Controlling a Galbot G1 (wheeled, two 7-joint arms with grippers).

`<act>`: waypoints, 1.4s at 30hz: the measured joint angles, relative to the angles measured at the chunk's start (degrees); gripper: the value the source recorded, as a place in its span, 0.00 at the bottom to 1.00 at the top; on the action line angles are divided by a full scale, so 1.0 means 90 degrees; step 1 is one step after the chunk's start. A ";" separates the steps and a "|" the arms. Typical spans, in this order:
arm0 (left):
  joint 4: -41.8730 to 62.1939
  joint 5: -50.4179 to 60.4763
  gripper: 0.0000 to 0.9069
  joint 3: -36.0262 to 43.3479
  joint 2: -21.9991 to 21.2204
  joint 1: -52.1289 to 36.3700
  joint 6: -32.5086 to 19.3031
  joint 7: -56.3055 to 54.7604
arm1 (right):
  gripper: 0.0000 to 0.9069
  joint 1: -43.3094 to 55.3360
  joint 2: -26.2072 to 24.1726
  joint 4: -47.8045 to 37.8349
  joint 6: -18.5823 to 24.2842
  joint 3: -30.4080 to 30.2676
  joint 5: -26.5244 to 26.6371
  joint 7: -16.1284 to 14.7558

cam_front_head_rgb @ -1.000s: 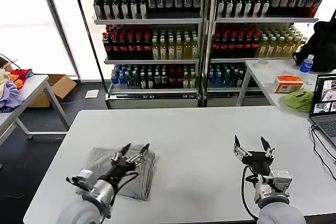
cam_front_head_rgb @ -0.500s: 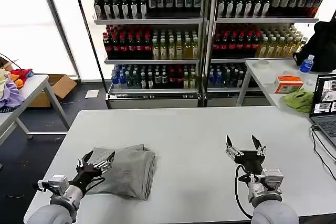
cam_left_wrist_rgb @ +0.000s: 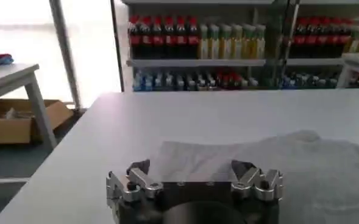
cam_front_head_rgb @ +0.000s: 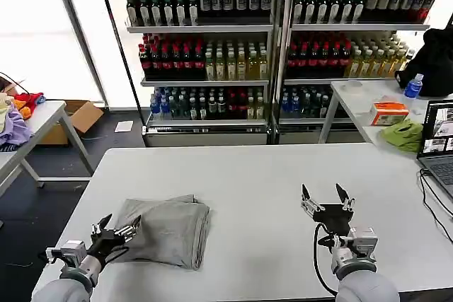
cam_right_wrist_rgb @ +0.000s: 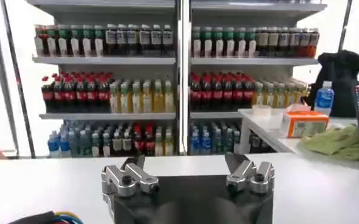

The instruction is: Fold and organize the clothes.

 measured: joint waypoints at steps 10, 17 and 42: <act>0.0371 -0.0052 0.60 -0.0035 -0.0074 -0.0040 0.0025 0.0131 | 1.00 0.0100 -0.0011 -0.0049 -0.0003 -0.0117 -0.0019 0.0003; 0.0508 -0.0168 0.00 -0.0091 -0.0168 -0.0028 0.0037 0.0242 | 1.00 0.0215 -0.0061 -0.0165 -0.0002 -0.0248 -0.0040 0.0006; 0.0234 -0.0670 0.00 -0.0531 -0.0135 0.0093 0.0168 0.0304 | 1.00 0.0372 -0.0049 -0.0133 0.0014 -0.0227 0.0040 0.0040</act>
